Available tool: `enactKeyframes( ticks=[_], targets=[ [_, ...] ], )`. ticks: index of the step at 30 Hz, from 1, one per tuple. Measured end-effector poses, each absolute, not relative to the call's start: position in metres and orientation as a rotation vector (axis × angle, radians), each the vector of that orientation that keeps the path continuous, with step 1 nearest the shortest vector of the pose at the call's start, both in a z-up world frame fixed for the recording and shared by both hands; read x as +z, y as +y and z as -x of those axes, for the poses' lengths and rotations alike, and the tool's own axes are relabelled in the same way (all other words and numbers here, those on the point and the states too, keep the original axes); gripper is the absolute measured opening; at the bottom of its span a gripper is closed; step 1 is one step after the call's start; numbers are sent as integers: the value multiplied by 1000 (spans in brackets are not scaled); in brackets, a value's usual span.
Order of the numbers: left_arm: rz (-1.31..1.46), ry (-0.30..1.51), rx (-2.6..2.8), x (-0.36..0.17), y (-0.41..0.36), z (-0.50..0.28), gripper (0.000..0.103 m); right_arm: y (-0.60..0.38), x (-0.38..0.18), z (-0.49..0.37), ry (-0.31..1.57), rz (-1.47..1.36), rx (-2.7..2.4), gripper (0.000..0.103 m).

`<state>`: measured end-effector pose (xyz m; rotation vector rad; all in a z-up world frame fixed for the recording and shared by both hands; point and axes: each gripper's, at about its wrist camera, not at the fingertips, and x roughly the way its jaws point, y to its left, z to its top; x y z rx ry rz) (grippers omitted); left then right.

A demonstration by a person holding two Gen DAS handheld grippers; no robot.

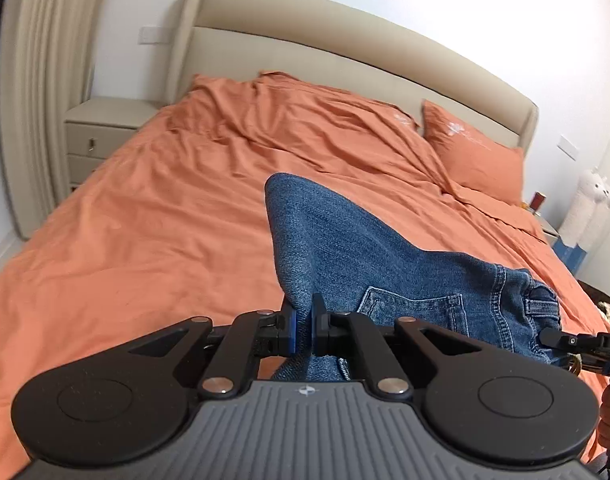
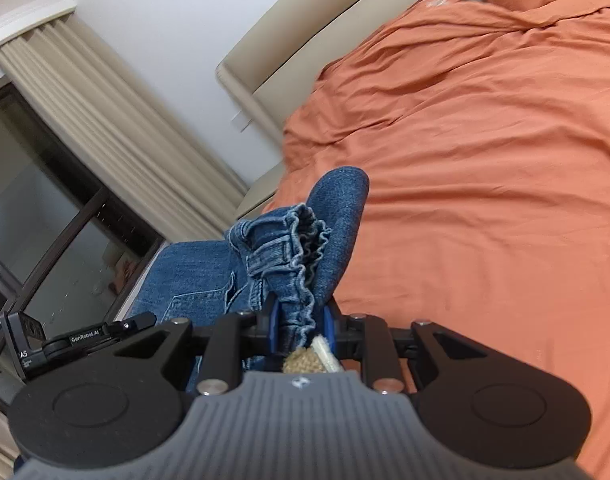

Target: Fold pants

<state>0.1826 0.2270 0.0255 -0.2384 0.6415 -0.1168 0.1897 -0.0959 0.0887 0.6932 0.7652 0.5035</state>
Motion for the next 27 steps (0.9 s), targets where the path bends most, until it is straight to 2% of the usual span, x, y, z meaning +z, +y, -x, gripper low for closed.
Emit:
enactKeyframes(
  ticks=[5,11,27],
  targets=[
    [218,668,-68,17,260,-195,6,-52,79,-207,812,-691,543,17],
    [224,703,-53,-19,282,-230,6,-24,47,-241,870,-691,526,17],
    [282,849,-34,-145,309,-303,7,-27,-83,-313,1063,-689,418,17]
  ],
)
